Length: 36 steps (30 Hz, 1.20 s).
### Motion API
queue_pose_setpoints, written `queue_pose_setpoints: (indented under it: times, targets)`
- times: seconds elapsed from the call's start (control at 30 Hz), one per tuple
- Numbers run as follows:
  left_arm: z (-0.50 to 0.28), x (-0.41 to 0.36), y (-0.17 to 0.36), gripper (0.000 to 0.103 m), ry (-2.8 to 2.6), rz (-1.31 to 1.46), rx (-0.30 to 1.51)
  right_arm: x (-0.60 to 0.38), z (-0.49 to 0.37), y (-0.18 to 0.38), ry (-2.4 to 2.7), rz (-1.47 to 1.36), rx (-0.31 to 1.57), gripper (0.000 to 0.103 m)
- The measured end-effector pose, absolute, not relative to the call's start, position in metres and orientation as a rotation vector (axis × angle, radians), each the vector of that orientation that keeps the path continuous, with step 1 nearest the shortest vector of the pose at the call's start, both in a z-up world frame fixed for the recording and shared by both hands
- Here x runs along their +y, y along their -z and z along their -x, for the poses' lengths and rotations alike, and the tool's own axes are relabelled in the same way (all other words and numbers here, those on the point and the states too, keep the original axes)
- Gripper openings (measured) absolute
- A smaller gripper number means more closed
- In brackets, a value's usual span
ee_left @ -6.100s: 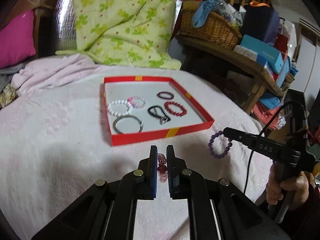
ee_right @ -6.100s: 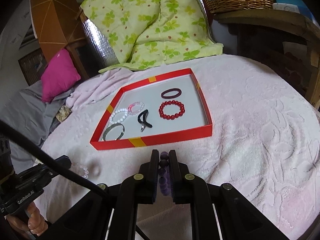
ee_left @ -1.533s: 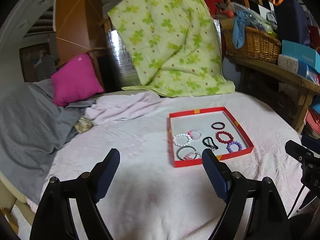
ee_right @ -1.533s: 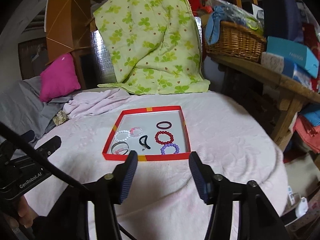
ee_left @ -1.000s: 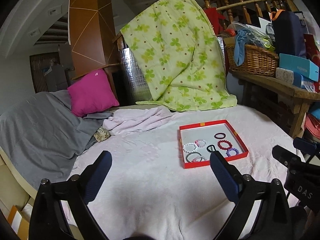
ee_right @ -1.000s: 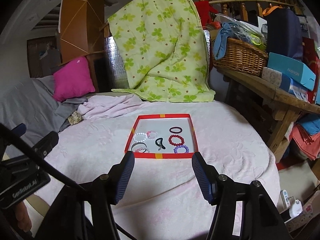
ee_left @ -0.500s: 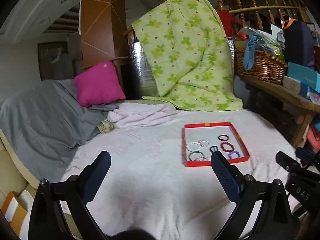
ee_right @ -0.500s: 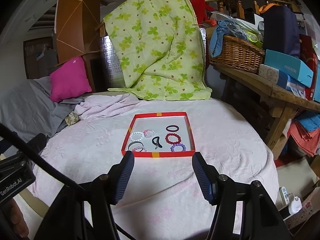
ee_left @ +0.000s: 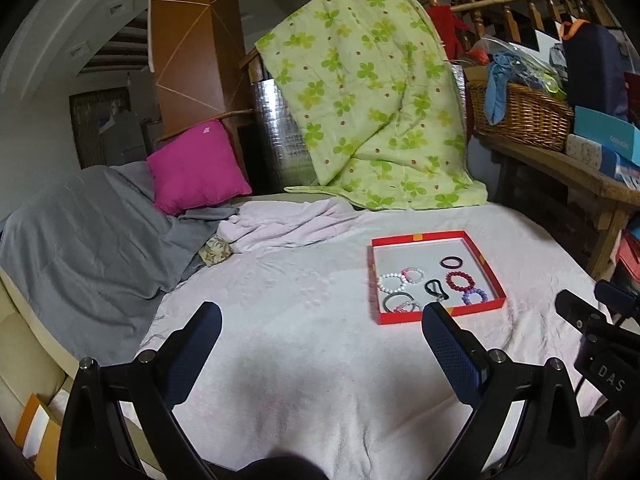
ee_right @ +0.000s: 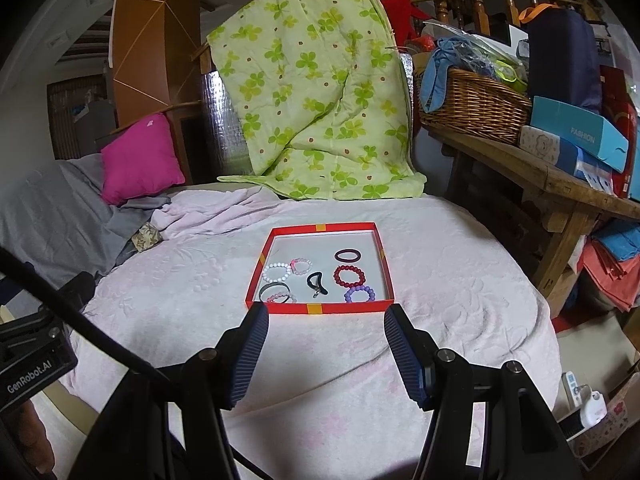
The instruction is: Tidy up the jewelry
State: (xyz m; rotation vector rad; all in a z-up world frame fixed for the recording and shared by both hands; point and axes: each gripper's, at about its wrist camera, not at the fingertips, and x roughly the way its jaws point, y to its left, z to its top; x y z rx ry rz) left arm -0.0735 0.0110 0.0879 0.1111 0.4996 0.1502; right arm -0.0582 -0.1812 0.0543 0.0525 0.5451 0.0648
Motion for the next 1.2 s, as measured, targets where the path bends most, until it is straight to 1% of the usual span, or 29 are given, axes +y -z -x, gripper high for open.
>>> queue_pose_setpoints:
  times: [0.77, 1.2]
  targets:
    - [0.067, 0.01, -0.089, 0.1, -0.141, -0.1, 0.501, -0.182, 0.048, -0.046, -0.054, -0.065, 0.568, 0.064]
    - [0.059, 0.011, -0.09, 0.1, -0.134, -0.092, 0.499, -0.181, 0.039, -0.053, -0.046, -0.055, 0.555, 0.064]
